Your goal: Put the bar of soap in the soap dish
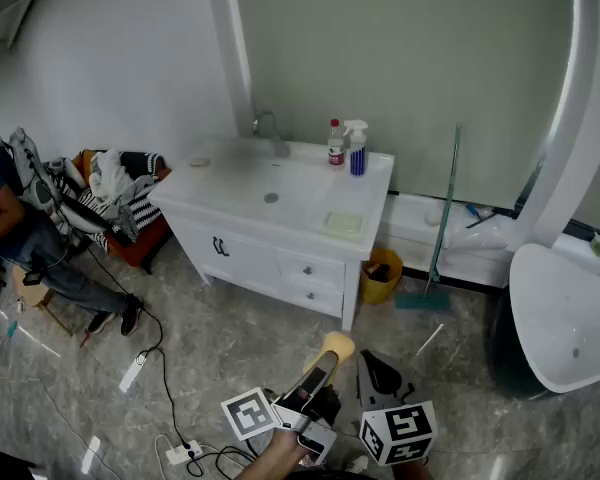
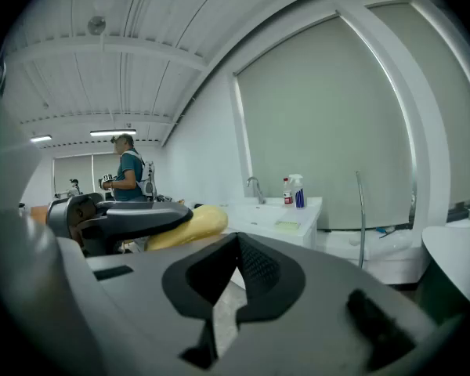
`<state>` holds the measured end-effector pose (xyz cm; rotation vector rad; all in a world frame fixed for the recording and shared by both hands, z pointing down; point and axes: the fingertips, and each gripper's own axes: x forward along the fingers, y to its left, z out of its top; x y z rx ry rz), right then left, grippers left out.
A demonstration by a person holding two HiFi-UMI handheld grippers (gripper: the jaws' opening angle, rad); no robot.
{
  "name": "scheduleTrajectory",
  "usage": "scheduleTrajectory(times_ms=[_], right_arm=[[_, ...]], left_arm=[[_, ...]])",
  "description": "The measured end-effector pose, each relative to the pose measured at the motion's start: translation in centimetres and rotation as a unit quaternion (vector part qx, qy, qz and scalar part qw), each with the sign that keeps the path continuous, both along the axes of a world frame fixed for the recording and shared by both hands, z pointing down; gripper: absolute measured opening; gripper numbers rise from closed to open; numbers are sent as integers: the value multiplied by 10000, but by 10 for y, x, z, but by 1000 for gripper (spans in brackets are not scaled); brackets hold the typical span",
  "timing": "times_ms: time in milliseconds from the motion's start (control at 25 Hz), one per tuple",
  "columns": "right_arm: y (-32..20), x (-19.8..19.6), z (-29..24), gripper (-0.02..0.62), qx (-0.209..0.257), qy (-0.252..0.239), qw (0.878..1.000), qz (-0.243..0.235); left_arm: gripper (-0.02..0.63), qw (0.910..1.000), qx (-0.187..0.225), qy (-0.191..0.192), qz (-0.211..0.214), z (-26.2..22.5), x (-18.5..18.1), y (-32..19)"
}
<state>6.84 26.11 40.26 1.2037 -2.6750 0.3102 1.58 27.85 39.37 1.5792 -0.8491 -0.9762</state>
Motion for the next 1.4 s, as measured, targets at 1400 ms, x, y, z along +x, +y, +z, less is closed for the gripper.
scheduleTrajectory(times_ms=[1400], right_arm=[[-50,-49,17,11,-105,93,9998,122]], left_arm=[[155,9994,-153,292,108,21,-51,-56]])
